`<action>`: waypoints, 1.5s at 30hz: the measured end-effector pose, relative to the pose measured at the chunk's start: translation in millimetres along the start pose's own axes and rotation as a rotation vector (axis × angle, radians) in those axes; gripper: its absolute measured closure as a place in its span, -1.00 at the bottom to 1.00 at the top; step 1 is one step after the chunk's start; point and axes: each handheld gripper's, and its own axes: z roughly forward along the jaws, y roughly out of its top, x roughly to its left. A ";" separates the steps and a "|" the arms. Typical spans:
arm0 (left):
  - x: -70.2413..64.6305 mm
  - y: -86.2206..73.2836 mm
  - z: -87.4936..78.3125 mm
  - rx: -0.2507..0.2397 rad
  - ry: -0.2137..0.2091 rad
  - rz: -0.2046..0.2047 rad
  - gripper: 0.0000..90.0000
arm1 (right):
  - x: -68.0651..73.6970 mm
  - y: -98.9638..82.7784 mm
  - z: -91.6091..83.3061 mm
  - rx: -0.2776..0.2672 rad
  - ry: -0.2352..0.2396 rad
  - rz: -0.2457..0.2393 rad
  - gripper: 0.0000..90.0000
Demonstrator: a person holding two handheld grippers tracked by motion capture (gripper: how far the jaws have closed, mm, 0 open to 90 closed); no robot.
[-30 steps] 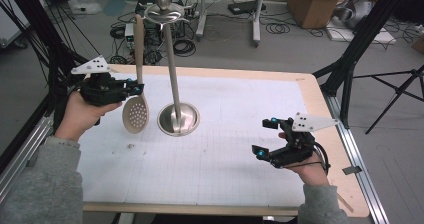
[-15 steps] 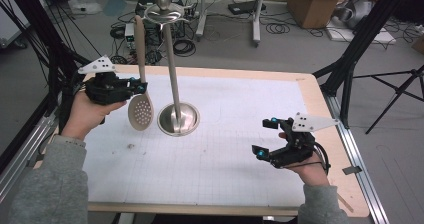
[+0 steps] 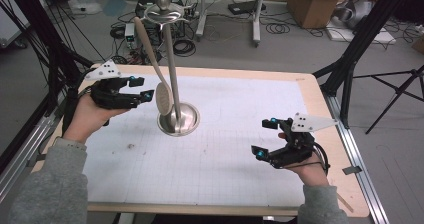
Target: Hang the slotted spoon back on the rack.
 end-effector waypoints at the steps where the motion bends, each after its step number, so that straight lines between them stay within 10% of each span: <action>1: -0.8 -0.5 0.2 -0.004 0.001 0.005 -0.20 | -0.2 -0.1 0.0 0.000 0.001 0.000 -0.88; 12: -2.6 -6.9 -15.6 -0.063 -0.032 -0.015 -0.62 | -0.7 -1.0 -0.8 -0.001 -0.001 0.007 -0.88; 24: -10.8 -33.5 -26.3 -0.109 0.030 -0.080 -0.62 | -0.3 2.1 -0.6 -0.037 0.022 0.007 -0.88; 45: -21.5 -67.9 -56.0 -0.146 0.098 -0.062 -0.62 | -1.5 0.5 6.1 -0.007 0.022 0.010 -0.88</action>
